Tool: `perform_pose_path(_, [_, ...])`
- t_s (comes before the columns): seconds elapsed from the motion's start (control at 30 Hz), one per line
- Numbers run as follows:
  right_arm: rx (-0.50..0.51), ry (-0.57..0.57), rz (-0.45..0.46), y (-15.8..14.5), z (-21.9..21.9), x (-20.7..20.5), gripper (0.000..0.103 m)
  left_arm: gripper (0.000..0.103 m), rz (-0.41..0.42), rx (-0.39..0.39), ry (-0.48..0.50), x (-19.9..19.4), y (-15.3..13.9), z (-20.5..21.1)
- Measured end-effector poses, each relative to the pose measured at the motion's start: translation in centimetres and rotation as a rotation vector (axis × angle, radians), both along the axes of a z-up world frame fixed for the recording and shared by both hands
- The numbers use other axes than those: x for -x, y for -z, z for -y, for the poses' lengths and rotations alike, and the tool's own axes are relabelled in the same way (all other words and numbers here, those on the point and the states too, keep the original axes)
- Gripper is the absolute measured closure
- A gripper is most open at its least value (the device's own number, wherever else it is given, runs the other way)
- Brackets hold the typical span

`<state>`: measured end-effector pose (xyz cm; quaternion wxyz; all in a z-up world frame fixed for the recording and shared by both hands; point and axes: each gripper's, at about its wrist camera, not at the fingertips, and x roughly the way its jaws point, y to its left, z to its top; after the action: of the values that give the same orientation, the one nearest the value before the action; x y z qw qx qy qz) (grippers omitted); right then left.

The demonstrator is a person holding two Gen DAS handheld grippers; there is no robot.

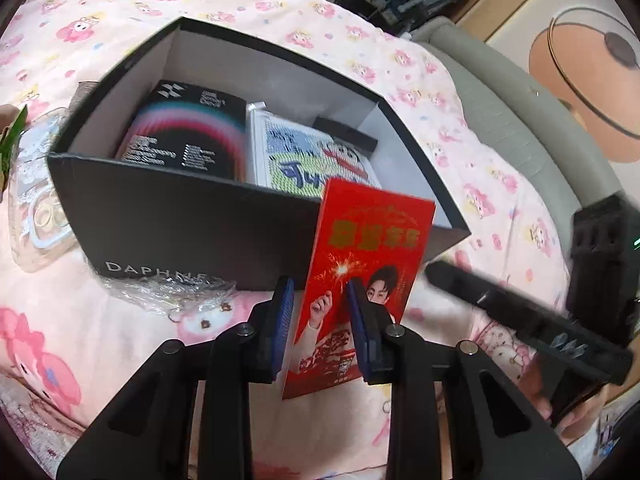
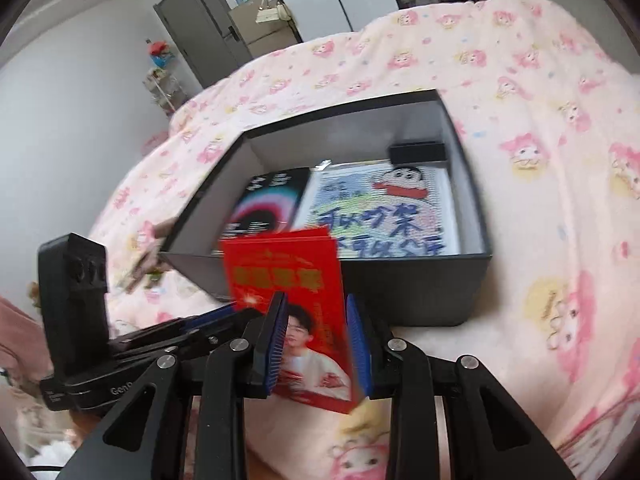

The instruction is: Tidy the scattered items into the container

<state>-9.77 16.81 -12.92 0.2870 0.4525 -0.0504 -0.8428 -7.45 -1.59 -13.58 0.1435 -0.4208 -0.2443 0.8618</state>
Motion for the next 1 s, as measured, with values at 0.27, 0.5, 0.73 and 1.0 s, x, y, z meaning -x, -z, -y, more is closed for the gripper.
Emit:
perform_pose_path(0.27, [0.044, -0.01, 0.056, 1.2, -0.3, 0.4, 0.076, 0.077, -0.009, 0.002, 0.012, 0.1, 0.0, -0.3])
perform_pose_path(0.5, [0.073, -0.022, 0.056, 1.0, 0.2, 0.9, 0.075, 0.076, -0.05, -0.018, 0.013, 0.6, -0.8, -0.1])
perform_pose_path(0.73, [0.033, 0.007, 0.076, 2.1, -0.3, 0.8, 0.075, 0.076, 0.003, -0.05, -0.003, 0.6, 0.2, 0.5])
perform_pose_path(1.0, [0.059, -0.02, 0.111, 2.9, 0.1, 0.1, 0.074, 0.069, -0.01, -0.047, 0.026, 0.2, 0.0, -0.4])
